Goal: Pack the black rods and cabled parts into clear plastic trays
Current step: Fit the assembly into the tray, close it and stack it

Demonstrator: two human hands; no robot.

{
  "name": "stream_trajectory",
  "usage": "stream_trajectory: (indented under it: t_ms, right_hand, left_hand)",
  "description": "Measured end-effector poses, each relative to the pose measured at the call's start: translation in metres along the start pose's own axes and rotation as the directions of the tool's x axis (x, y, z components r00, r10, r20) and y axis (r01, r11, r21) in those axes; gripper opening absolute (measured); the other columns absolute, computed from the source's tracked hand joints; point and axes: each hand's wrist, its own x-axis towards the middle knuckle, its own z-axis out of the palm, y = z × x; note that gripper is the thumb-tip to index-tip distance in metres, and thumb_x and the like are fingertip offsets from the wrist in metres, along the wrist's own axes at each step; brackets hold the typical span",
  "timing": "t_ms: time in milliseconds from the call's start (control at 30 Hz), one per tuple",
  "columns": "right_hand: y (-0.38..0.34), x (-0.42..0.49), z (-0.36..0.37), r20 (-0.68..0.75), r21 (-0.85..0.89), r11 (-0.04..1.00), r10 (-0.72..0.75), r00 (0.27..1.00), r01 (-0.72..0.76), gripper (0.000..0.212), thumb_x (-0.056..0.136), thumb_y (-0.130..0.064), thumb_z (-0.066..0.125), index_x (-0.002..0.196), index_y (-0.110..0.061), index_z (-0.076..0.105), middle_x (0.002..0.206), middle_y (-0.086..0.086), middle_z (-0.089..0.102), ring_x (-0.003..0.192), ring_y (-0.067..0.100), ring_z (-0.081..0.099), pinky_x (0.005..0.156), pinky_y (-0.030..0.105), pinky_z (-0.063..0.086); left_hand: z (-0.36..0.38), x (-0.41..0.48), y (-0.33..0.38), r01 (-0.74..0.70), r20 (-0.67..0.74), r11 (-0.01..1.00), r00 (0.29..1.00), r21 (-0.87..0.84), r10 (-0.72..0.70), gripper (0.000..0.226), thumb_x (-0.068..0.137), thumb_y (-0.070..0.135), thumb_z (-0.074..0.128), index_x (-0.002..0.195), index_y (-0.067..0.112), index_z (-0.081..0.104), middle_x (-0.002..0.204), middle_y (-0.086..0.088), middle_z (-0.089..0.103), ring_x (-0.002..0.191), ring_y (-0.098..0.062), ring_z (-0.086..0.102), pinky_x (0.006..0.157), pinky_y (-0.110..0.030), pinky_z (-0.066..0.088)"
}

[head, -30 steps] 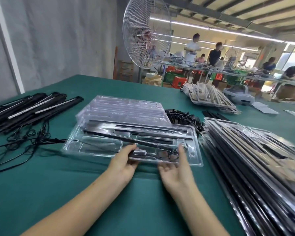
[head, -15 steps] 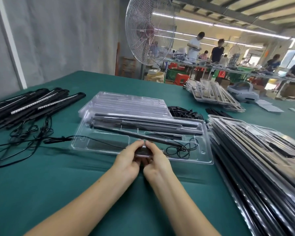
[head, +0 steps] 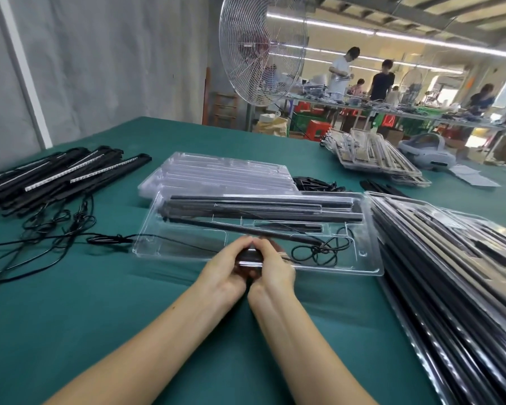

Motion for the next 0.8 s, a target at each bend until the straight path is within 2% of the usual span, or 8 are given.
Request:
stream_trajectory:
  t_ms: [133,233,300,367,467,700,800]
  right_hand:
    - [0.0009,-0.0012,0.0010,-0.009,-0.019,1.000,-0.019,1.000,0.019,0.020,0.069,0.002,0.074,0.079,-0.007,0.059,0.058,0.004,0.062,0.042,0.017,0.058,0.034,0.015,0.039]
    - [-0.0018,-0.0013,0.0011,0.071,-0.029,1.000,0.008,0.997,-0.006,0.017,0.073,0.004,0.070,0.075,-0.007,0.058,0.043,0.000,0.059,0.033,0.013,0.055,0.034,0.016,0.039]
    - [-0.0053,0.0006,0.0005,0.125,-0.037,0.998,0.047,0.991,-0.043,0.018,0.076,0.004,0.068,0.071,-0.009,0.057,0.043,0.001,0.058,0.034,0.013,0.055,0.036,0.018,0.041]
    - [-0.0079,0.0009,-0.0007,0.159,-0.052,0.996,0.077,0.984,-0.069,0.018,0.077,0.002,0.068,0.070,-0.011,0.057,0.044,0.000,0.059,0.034,0.011,0.056,0.035,0.015,0.039]
    - [-0.0085,-0.0006,-0.0020,0.134,-0.057,0.997,0.058,0.989,-0.051,0.019,0.075,0.004,0.069,0.068,-0.009,0.057,0.040,0.000,0.058,0.031,0.011,0.054,0.032,0.012,0.035]
    - [-0.0054,-0.0019,-0.0040,0.057,-0.080,0.996,-0.042,0.997,0.047,0.020,0.070,0.006,0.070,0.065,-0.009,0.059,0.039,-0.002,0.057,0.031,0.011,0.054,0.032,0.012,0.034]
    - [-0.0066,-0.0016,-0.0046,0.057,-0.119,0.992,-0.028,0.998,0.035,0.019,0.071,0.002,0.072,0.066,-0.012,0.059,0.047,-0.001,0.060,0.037,0.013,0.055,0.035,0.015,0.035]
  left_hand:
    - [0.0001,-0.0015,0.0019,0.016,-0.023,1.000,1.000,0.019,-0.016,0.010,0.086,0.006,0.061,0.077,0.004,0.061,0.058,-0.007,0.063,0.056,-0.018,0.060,0.062,-0.027,0.046]
    - [0.0004,-0.0037,0.0023,0.002,-0.011,1.000,1.000,0.011,-0.002,0.016,0.088,0.008,0.059,0.072,0.006,0.060,0.052,-0.005,0.062,0.043,-0.013,0.059,0.044,-0.019,0.044]
    - [0.0006,-0.0053,0.0014,-0.022,0.008,1.000,1.000,-0.016,0.022,0.022,0.090,0.009,0.057,0.069,0.005,0.060,0.052,-0.006,0.062,0.040,-0.013,0.059,0.037,-0.015,0.042]
    - [0.0006,-0.0060,0.0000,-0.030,0.026,0.999,0.999,-0.038,0.031,0.024,0.090,0.010,0.056,0.068,0.005,0.061,0.054,-0.008,0.064,0.041,-0.015,0.061,0.036,-0.016,0.042]
    - [-0.0001,-0.0076,-0.0009,-0.024,0.027,0.999,0.999,-0.024,0.025,0.019,0.088,0.010,0.055,0.070,0.009,0.059,0.053,-0.004,0.064,0.041,-0.013,0.060,0.037,-0.014,0.040]
    - [0.0003,-0.0075,-0.0003,0.013,0.016,1.000,1.000,0.015,-0.013,0.021,0.089,0.007,0.054,0.068,0.007,0.058,0.050,-0.005,0.061,0.039,-0.014,0.058,0.037,-0.016,0.043]
    - [-0.0005,-0.0062,-0.0016,-0.002,0.014,1.000,1.000,0.015,0.001,0.020,0.088,0.007,0.055,0.068,0.009,0.059,0.051,-0.004,0.062,0.040,-0.013,0.059,0.036,-0.015,0.041]
